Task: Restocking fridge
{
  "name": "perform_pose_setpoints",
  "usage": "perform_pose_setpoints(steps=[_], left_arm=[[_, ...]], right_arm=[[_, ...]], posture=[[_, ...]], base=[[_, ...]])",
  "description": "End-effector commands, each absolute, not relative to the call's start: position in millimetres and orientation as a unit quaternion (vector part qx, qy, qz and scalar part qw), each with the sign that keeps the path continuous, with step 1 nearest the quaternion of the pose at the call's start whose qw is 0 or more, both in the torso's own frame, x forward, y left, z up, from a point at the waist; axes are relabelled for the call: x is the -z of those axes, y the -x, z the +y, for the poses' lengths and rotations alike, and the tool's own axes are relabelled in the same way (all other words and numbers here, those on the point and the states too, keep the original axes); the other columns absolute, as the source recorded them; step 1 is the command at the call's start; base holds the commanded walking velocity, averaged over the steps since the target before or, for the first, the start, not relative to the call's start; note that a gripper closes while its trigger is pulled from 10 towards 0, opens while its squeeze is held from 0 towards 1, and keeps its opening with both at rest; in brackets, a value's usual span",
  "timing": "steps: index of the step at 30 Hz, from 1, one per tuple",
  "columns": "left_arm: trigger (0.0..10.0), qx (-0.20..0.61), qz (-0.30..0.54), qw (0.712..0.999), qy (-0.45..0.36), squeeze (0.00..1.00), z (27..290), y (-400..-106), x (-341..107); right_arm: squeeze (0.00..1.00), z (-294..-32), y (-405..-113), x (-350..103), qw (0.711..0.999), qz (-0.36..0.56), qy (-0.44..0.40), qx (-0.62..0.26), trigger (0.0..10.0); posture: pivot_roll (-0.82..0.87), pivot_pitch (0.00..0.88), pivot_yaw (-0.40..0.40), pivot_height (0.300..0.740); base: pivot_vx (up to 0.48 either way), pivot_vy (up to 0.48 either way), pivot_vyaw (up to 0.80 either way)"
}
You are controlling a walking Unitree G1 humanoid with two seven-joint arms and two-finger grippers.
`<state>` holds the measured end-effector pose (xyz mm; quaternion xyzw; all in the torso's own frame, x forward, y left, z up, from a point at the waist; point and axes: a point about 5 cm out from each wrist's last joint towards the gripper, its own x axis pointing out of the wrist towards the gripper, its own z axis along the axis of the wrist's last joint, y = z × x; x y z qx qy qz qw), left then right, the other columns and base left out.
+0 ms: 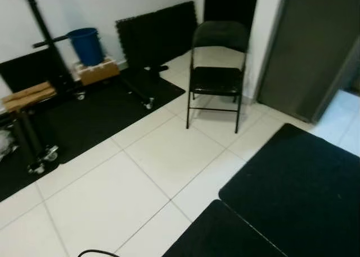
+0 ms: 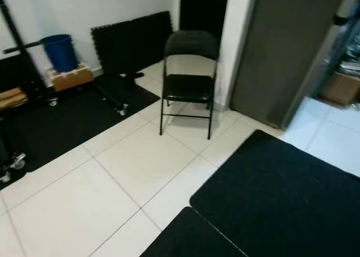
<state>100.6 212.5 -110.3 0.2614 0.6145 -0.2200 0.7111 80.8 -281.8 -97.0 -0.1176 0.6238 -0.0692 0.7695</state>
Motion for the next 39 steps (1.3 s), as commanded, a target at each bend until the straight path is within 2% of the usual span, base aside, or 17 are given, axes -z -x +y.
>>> perform_pose_setpoints(steps=[1, 5, 13, 18, 23, 27, 39], left_arm=[[10.0, 0.227, 0.61, 0.715, -0.256, 0.0, 206, -99, 112], [10.0, 0.228, 0.609, 0.716, -0.254, 0.0, 205, -100, 112], [10.0, 0.231, 0.605, 0.719, -0.253, 0.0, 202, -101, 112], [10.0, 0.231, 0.604, 0.719, -0.253, 0.0, 202, -102, 112], [10.0, 0.23, 0.603, 0.721, -0.252, 0.0, 202, -103, 111], [10.0, 0.231, 0.601, 0.722, -0.252, 0.0, 202, -103, 111], [10.0, 0.229, 0.596, 0.726, -0.255, 0.0, 202, -105, 111]], right_arm=[[0.0, -278, -78, 99, 0.77, 0.626, 0.111, 0.061, 10.0], [0.0, -279, -76, 99, 0.769, 0.627, 0.111, 0.062, 10.0], [0.0, -256, -77, 106, 0.77, 0.627, 0.103, 0.051, 10.0], [0.0, -253, -77, 107, 0.771, 0.627, 0.101, 0.05, 10.0], [0.0, -277, -70, 101, 0.767, 0.63, 0.108, 0.061, 10.0], [0.0, -282, -68, 99, 0.766, 0.631, 0.11, 0.064, 10.0], [0.0, -244, -75, 110, 0.771, 0.628, 0.097, 0.045, 10.0]], posture=[[-0.01, 0.0, 0.023, 0.74], [-0.01, 0.0, 0.021, 0.74], [-0.01, 0.0, 0.02, 0.74], [-0.01, 0.0, 0.021, 0.74], [-0.01, 0.0, 0.022, 0.74], [-0.01, 0.0, 0.022, 0.74], [-0.01, 0.0, 0.023, 0.74]], base=[[0.0, 0.0, -0.79], [0.0, 0.0, -0.79], [0.0, 0.0, -0.79], [0.0, 0.0, -0.79], [0.0, 0.0, -0.79], [0.0, 0.0, -0.79], [0.0, 0.0, -0.79]])
